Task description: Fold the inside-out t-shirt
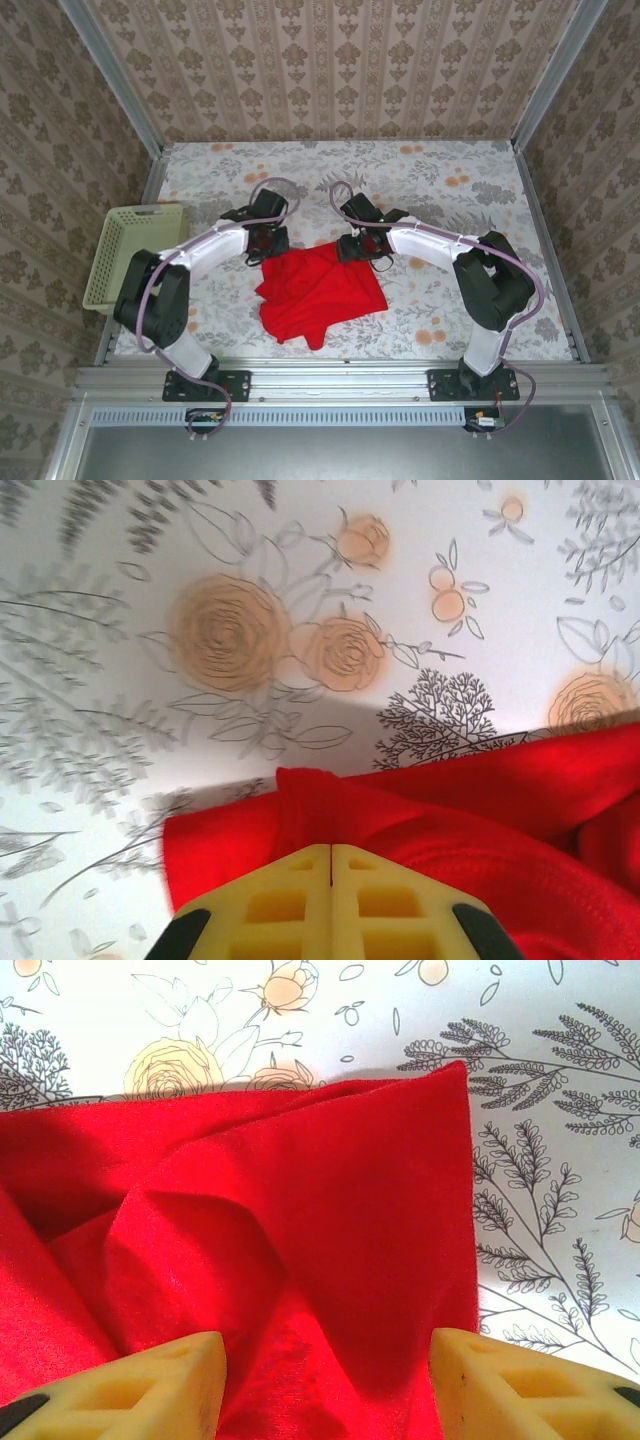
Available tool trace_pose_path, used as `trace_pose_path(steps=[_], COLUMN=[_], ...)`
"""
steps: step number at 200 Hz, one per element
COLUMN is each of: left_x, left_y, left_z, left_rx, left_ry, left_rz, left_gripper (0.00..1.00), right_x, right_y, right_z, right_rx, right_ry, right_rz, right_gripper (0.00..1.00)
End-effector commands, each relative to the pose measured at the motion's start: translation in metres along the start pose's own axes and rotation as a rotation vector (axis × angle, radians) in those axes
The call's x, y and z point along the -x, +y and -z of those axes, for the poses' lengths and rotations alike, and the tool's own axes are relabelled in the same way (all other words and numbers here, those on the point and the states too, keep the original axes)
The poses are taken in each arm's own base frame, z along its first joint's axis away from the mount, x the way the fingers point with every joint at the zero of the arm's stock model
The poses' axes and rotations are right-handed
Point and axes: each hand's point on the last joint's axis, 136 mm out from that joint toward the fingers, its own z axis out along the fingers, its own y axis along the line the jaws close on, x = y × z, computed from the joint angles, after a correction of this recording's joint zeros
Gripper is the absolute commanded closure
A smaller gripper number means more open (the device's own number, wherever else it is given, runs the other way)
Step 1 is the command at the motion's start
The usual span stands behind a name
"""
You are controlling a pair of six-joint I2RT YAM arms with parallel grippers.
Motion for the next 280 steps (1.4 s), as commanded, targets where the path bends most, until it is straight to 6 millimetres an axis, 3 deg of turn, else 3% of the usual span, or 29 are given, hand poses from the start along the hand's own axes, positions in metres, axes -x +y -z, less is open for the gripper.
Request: trace_pose_path(steps=[1,22,79,97,117,150,175,209,242,280], left_x=[0.007,0.009,-0.005,-0.007,-0.006,-0.025,-0.045,-0.038,-0.03,-0.037], left_y=[0.009,0.032,0.069,0.082,0.085,0.067,0.033,-0.004,0.011,0.045], left_z=[0.021,0.023,-0.001,0.001,0.021,0.061,0.059,0.033,-0.01,-0.041], left_rx=[-0.063,-0.071,0.025,0.107,0.162,0.132,-0.015,-0.135,-0.076,0.0], left_ry=[-0.045,-0.052,0.039,0.054,0.018,-0.09,-0.093,-0.087,-0.025,0.046], left_rz=[0.008,0.053,0.1,0.102,0.088,0.053,0.036,0.015,0.068,0.132], left_gripper=[1.0,1.0,0.95,0.76,0.58,0.45,0.45,0.46,0.61,0.77], right_x=[0.003,0.0,-0.004,-0.001,0.005,0.015,0.021,0.024,0.023,0.019], right_y=[-0.003,-0.007,-0.023,-0.025,-0.023,-0.009,0.015,0.03,0.011,-0.039], right_z=[-0.006,-0.014,-0.026,-0.022,-0.011,0.008,0.007,-0.016,-0.04,-0.064], right_rx=[-0.015,-0.025,-0.071,-0.076,-0.077,-0.036,0.043,0.089,0.067,-0.007], right_ry=[0.0,0.018,0.036,0.025,0.005,-0.035,-0.036,0.003,0.039,0.086], right_rz=[0.008,0.002,-0.019,-0.016,-0.007,0.011,0.025,0.007,-0.065,-0.207], right_gripper=[0.42,0.43,0.42,0.43,0.43,0.43,0.46,0.48,0.51,0.58])
